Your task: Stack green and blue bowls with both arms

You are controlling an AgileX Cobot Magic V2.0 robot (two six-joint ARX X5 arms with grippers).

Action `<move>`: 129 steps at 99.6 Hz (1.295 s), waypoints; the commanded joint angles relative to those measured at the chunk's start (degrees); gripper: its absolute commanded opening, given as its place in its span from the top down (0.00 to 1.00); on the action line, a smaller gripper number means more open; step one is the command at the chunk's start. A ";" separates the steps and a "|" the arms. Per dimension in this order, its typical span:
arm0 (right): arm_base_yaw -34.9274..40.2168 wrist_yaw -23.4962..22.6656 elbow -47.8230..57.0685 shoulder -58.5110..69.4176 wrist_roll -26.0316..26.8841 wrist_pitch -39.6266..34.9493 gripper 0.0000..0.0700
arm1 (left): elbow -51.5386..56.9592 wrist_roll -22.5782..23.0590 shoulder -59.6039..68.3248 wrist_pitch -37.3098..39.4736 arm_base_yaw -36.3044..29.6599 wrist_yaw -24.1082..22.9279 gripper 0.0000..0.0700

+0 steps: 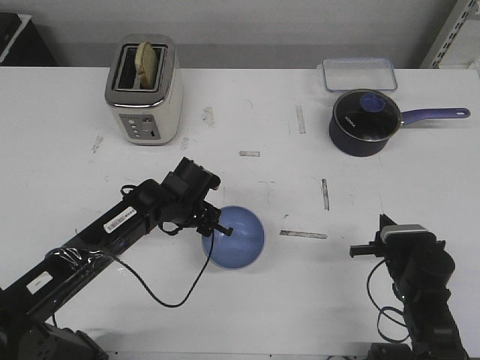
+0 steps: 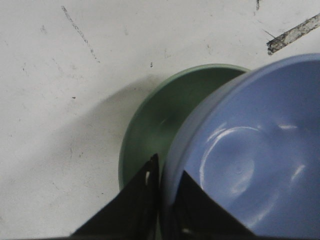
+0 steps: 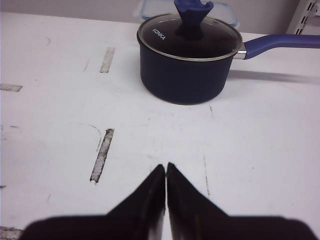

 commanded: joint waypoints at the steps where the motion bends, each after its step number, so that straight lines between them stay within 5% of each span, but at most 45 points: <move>1: 0.13 -0.15 0.39 0.22 0.15 0.52 1.00 | 1.11 -0.09 0.63 0.11 -0.44 0.15 0.97; 32: 0.13 -0.15 0.39 0.22 0.15 0.55 1.00 | 1.16 -0.15 0.59 1.05 -0.44 0.13 0.09; 41: 0.13 -0.17 0.39 0.20 0.15 0.55 1.00 | 1.77 -0.15 0.39 1.46 -0.44 0.11 0.01; 56: 0.13 -0.15 0.39 0.20 0.13 0.57 1.00 | 5.09 -0.13 -0.13 1.64 -0.42 -0.61 0.01; 75: 0.13 -0.15 0.39 0.20 0.13 0.63 1.00 | 12.52 0.68 -0.15 1.31 0.37 -6.73 0.10; 95: 0.13 -0.15 0.39 0.20 0.13 0.61 1.00 | 19.71 3.56 -0.24 0.07 2.69 -9.84 0.77; 104: 0.13 -0.15 0.39 0.20 0.13 0.61 1.00 | 21.84 4.55 -0.52 -1.79 4.28 -9.84 0.97; 129: 0.13 -0.15 0.39 0.17 0.13 0.61 1.00 | 21.70 7.98 -4.31 -5.16 12.15 -9.84 1.00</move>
